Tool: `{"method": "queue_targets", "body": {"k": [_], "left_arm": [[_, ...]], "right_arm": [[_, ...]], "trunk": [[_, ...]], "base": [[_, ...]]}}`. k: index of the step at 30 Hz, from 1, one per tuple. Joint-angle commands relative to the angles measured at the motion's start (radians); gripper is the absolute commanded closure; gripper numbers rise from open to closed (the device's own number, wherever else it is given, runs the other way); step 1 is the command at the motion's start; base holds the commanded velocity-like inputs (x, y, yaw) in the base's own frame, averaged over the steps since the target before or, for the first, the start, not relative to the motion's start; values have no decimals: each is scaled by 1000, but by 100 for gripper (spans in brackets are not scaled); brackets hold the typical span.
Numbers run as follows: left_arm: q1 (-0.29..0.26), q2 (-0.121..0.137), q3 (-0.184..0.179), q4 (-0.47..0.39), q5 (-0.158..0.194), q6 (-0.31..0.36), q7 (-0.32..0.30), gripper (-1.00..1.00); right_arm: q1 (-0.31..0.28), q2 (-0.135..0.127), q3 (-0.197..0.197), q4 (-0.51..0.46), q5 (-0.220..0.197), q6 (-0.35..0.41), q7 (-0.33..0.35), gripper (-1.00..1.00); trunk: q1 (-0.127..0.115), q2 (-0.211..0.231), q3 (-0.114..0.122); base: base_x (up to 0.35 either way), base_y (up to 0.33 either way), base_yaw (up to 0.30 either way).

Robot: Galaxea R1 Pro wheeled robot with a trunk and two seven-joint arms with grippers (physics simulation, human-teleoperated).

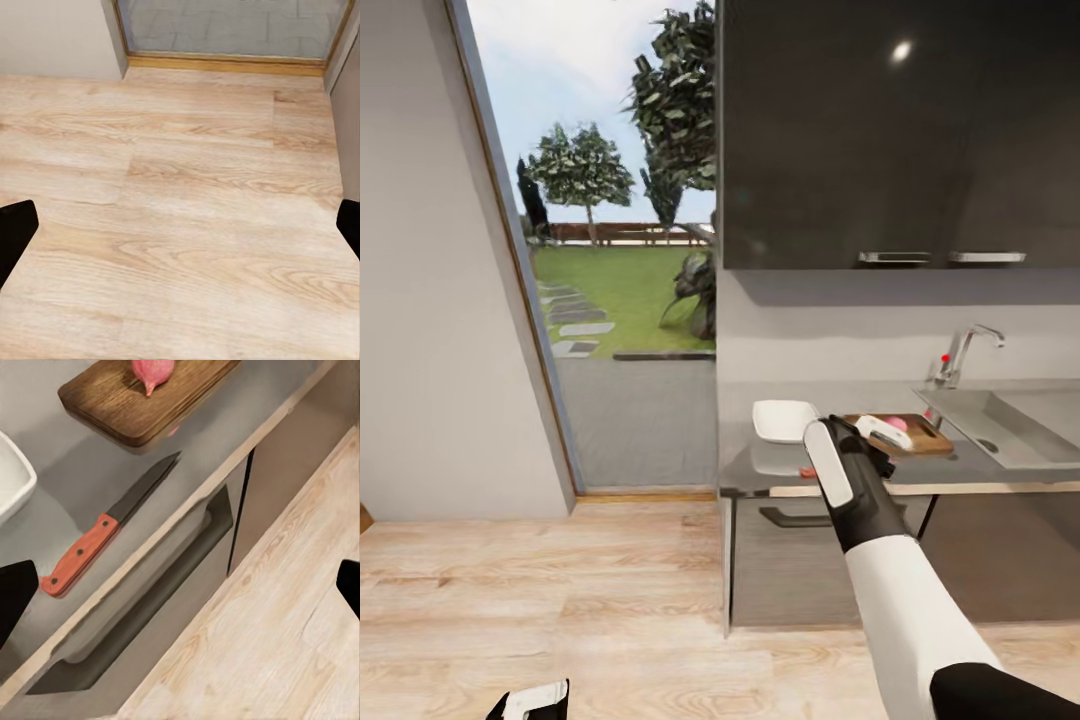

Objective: In the kitchen, take the Vidalia onion out of the sink, dice it on the chopping board with the paring knife, put the diced onion into the bowl on the countertop, then place both the paring knife and the chopping board into the sink.

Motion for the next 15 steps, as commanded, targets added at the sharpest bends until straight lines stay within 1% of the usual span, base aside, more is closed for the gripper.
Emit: {"method": "queue_targets", "body": {"k": [1,9,15], "left_arm": [[-2,0,2,4,-8,-5,7,-100],[-2,0,2,4,-7,-4,7,-100],[-2,0,2,4,-8,-4,7,-100]], "right_arm": [[-1,0,7,-1,-4,9,-8,-100],[-1,0,16,-1,-12,8,-10,-100],[-1,0,16,1,-9,-29,-10,-100]], "trunk": [[1,-2,-2],[1,-2,-2],[1,-2,-2]], "base": [[252,130,0],[272,144,0],[269,165,0]]}}
